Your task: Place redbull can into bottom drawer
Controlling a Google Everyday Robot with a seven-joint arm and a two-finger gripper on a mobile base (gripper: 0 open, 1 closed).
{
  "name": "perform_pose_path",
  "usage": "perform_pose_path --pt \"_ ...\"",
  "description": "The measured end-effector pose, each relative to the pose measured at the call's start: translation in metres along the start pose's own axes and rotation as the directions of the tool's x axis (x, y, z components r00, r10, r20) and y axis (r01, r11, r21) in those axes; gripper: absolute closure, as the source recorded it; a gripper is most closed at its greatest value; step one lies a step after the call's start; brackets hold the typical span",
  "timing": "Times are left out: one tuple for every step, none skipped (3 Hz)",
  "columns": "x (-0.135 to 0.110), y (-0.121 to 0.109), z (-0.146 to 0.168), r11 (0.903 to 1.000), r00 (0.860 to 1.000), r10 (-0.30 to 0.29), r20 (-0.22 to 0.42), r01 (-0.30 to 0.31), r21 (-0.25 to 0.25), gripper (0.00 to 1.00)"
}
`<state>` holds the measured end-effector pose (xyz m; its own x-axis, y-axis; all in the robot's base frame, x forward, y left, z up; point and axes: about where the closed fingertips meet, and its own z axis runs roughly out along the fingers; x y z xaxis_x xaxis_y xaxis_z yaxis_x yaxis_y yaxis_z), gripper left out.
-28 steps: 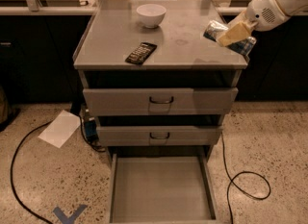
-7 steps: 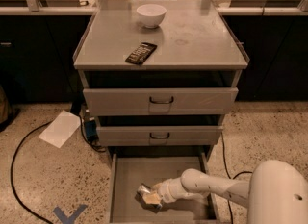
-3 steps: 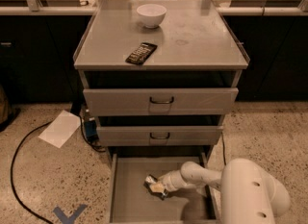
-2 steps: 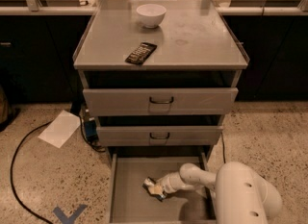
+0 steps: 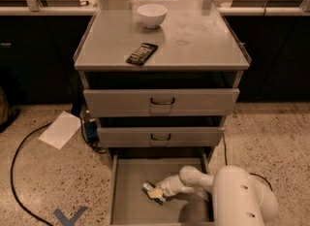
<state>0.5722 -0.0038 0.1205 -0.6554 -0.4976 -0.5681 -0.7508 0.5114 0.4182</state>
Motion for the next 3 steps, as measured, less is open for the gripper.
perform_pose_path --pt "0.0 0.0001 0.0001 1.0 1.0 0.0 0.0 0.0 0.0 0.58" --pt "0.0 0.0001 0.0001 1.0 1.0 0.0 0.0 0.0 0.0 0.35" --pt "0.0 0.0001 0.0001 1.0 1.0 0.0 0.0 0.0 0.0 0.11"
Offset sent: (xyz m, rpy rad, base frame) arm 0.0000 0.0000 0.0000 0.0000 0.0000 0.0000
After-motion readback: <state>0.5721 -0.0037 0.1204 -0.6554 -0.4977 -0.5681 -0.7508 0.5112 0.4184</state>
